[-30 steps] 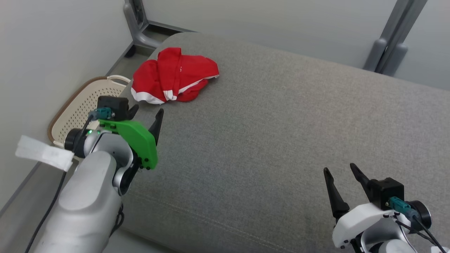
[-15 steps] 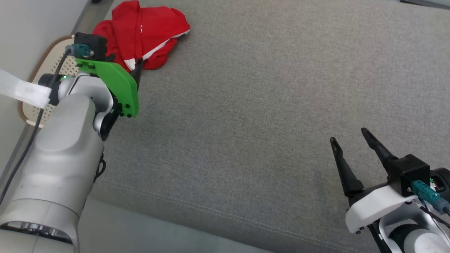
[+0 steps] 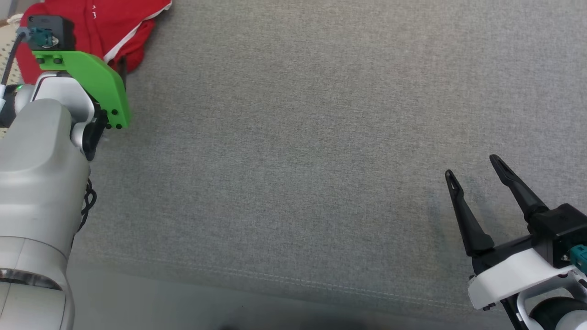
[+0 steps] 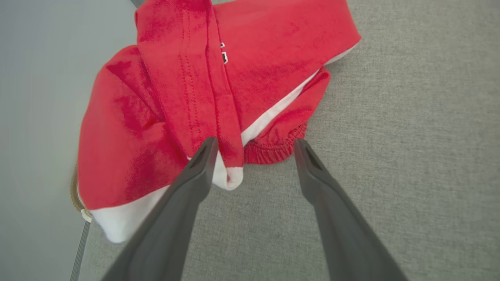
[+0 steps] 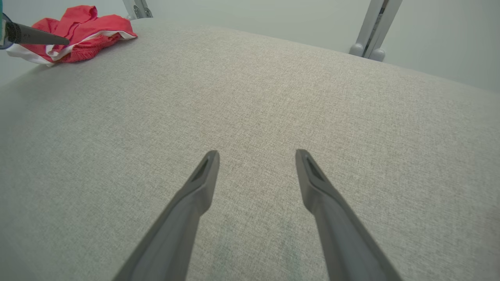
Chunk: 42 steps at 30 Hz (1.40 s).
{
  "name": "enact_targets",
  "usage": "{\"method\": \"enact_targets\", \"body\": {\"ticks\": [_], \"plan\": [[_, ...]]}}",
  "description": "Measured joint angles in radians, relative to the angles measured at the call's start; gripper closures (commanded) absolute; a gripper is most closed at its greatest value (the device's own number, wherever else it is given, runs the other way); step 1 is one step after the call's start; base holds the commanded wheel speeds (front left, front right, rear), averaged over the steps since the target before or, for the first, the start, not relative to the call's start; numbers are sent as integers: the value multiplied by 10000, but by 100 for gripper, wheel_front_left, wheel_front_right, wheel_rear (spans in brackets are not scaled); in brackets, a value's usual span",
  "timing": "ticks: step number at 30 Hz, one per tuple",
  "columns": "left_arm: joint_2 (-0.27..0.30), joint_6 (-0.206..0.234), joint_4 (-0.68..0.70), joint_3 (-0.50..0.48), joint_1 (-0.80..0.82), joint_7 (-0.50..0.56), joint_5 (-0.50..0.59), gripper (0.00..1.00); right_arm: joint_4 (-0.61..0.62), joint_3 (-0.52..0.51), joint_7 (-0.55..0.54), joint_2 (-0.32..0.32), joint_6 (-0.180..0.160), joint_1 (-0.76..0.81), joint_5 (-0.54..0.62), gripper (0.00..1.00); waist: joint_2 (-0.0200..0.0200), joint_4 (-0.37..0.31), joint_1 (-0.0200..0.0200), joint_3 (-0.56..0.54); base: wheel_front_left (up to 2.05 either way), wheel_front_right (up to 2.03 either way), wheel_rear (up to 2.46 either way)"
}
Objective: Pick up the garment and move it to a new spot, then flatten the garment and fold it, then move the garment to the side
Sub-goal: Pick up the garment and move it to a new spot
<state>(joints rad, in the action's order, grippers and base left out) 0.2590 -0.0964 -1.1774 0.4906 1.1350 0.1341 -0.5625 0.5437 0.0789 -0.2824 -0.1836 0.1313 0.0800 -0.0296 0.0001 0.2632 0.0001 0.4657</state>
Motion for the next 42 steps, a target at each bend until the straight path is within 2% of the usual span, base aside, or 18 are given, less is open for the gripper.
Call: {"method": "enact_targets", "body": {"ticks": [12,13,14,19,26,32,38,42], "plan": [[313,541,-704,-353,116,-46,-399,0,514,75,-119,-134,0,180,0,0,0,-756,-1,468,0,0,0],[314,654,-746,-387,100,-102,-472,67,533,67,-151,-140,0,187,0,0,-1,-793,0,471,0,0,0],[320,711,-773,-380,89,-121,-464,100,558,56,-153,-142,0,193,2,0,0,-820,0,473,0,0,0],[219,999,-823,-380,83,-560,-470,100,583,17,-159,-128,0,240,46,0,-1,-770,-1,494,0,0,0],[245,966,-903,-242,-204,-754,-433,100,-6,320,128,42,0,87,-69,0,0,-749,-1,91,0,0,0],[228,970,-867,-307,-336,-1467,-525,100,-863,357,612,337,0,-106,-238,0,0,-811,-1,-532,0,0,0],[-274,1072,-832,-13,-778,-2153,-389,100,-2134,374,1183,617,0,-88,-485,0,0,-883,-1,-1506,0,0,0],[-966,1139,-792,222,-1158,-2387,-265,100,-2842,395,1450,738,0,133,-598,0,0,-945,-2,-2339,0,0,0]]}}
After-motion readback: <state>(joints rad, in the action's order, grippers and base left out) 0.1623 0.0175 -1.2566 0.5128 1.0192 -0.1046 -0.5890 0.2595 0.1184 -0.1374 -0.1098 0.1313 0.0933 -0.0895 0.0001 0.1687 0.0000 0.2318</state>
